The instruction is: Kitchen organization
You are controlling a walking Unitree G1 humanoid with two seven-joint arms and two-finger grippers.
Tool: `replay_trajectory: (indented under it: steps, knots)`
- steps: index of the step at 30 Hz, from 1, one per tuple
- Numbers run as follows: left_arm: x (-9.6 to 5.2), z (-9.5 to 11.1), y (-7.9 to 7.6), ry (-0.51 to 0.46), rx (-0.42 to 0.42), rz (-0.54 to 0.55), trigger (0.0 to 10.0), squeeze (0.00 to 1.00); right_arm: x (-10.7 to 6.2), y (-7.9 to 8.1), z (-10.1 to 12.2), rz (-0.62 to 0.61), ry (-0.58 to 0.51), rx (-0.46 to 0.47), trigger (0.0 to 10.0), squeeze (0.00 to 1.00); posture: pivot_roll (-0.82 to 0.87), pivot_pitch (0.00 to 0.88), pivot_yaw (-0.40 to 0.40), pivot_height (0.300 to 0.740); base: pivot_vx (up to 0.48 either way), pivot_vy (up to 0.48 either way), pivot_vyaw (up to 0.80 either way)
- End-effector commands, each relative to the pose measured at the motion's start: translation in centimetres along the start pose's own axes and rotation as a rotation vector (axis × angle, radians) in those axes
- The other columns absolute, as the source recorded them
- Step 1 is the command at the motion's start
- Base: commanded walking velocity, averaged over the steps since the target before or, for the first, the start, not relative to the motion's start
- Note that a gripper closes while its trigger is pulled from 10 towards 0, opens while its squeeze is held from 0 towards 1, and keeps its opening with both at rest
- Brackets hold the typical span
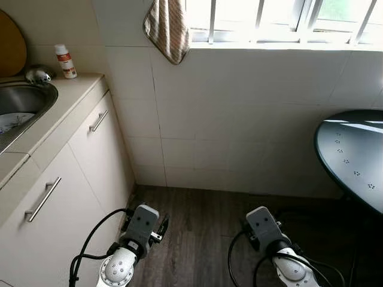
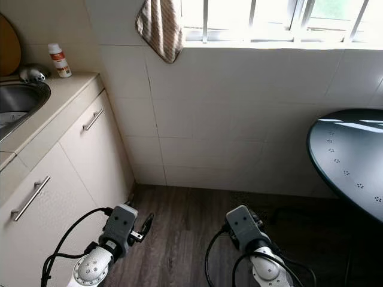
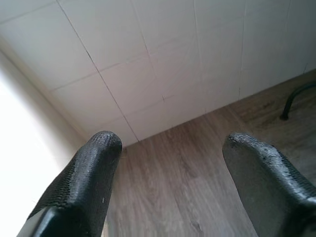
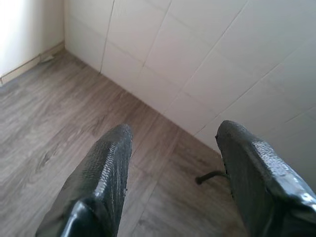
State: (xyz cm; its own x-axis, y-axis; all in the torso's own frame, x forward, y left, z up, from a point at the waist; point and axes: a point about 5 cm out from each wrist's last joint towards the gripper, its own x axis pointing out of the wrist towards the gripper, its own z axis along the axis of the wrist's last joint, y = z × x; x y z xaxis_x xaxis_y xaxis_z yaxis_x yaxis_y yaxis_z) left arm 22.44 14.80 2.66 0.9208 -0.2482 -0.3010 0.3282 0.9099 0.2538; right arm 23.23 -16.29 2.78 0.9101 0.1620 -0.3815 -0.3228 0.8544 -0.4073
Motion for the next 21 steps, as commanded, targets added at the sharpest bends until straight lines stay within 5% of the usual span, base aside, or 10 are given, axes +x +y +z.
replay_trajectory:
  steps: [1, 21]
  knots:
    - [0.2, -0.4, -0.1, 0.020, 0.017, 0.004, 10.0, 0.00, 0.4, 0.3, 0.2, 0.013, -0.019, -0.025, 10.0, 0.00, 0.02, 0.000, 0.000, 0.740, 0.000, 0.000, 0.00]
    - [0.4, -1.3, 0.0, 0.055, 0.024, 0.077, 10.0, 0.00, 1.8, 0.2, -0.2, 0.035, -0.052, -0.023, 10.0, 0.00, 0.05, 0.000, -0.026, 0.740, 0.000, 0.000, 0.00]
